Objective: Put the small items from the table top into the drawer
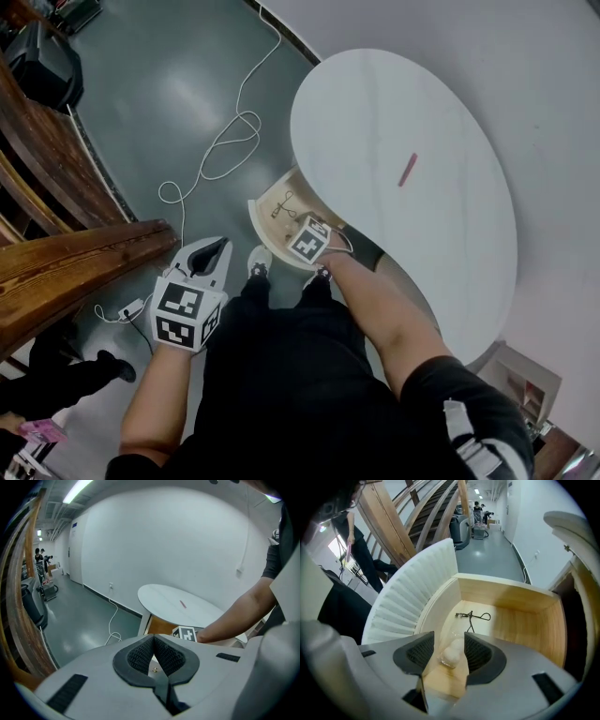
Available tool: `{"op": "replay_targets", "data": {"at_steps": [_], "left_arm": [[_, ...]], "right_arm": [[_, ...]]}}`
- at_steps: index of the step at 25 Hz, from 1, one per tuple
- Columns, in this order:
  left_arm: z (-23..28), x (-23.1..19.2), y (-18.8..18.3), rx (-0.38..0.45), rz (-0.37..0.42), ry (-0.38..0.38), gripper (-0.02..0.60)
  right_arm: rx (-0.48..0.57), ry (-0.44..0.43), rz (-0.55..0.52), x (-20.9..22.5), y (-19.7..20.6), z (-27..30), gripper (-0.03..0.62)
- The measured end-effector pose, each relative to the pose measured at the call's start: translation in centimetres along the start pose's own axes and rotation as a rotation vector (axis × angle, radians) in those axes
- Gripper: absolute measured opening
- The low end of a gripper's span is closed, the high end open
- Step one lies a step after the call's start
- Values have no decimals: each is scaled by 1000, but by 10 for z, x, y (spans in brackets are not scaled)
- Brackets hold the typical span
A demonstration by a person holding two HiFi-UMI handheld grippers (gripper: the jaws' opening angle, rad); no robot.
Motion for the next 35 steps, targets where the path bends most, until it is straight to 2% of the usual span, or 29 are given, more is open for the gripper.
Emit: {"op": "replay_targets", "data": {"at_steps": [11, 18, 23, 28, 35], "left_arm": [[16, 17, -43, 51, 82, 51, 15], [24, 33, -77, 100, 147, 87, 15], [30, 48, -102, 139, 199, 118, 15], [40, 71, -121, 160, 248, 161, 15], [50, 92, -135, 163, 296, 201, 15]], "right_arm": [[208, 21, 172, -7, -6, -98, 172], [426, 41, 310, -12, -12, -191, 144], [601, 99, 389, -5, -18, -260, 123], [753, 187, 435, 8, -10, -318, 57], [847, 280, 531, 32, 19, -352, 11]]}}
Point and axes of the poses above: the fingertips, and each gripper's own axes: z forward along the fingers, x to its right, y out of its underside, the point moved 1 cm from there along -z, backward along the fingers, and after that the axes turned 11 degrees about z, right-handed, at the moved point
